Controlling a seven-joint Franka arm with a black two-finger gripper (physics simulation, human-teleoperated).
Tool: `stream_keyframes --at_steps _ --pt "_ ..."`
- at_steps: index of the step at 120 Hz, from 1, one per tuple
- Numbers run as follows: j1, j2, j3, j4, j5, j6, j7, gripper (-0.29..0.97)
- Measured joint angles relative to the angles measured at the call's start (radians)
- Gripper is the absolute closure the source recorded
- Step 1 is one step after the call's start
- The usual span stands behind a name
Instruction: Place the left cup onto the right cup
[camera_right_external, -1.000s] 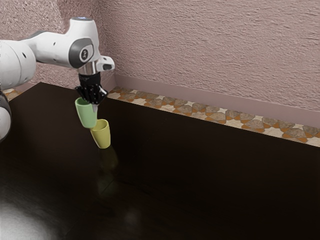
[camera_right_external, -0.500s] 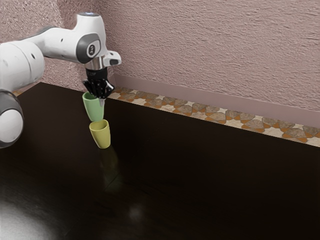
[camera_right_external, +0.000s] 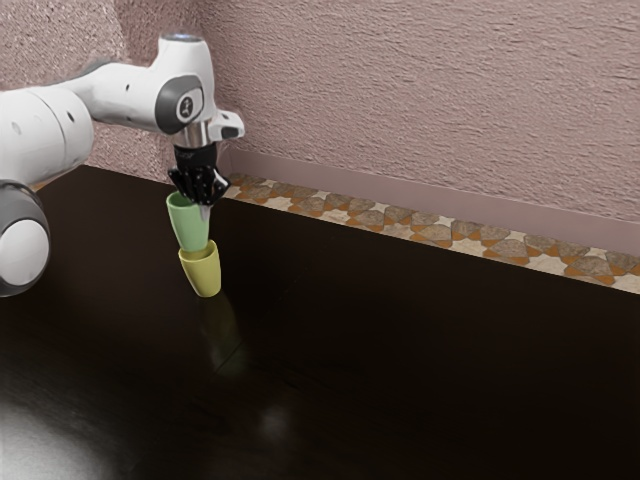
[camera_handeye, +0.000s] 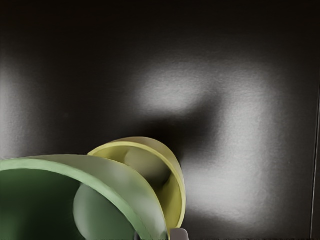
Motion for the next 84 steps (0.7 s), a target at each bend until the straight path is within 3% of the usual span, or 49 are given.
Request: stream_keyframes --at_steps 48,71,84 --pt "0.002 0.022 0.0 -0.008 0.0 0.008 -0.003 0.78" --pt "0.002 0.024 -0.004 -0.012 -0.004 0.009 -0.002 0.39" --pt "0.002 0.024 -0.004 -0.013 -0.005 0.009 -0.002 0.23"
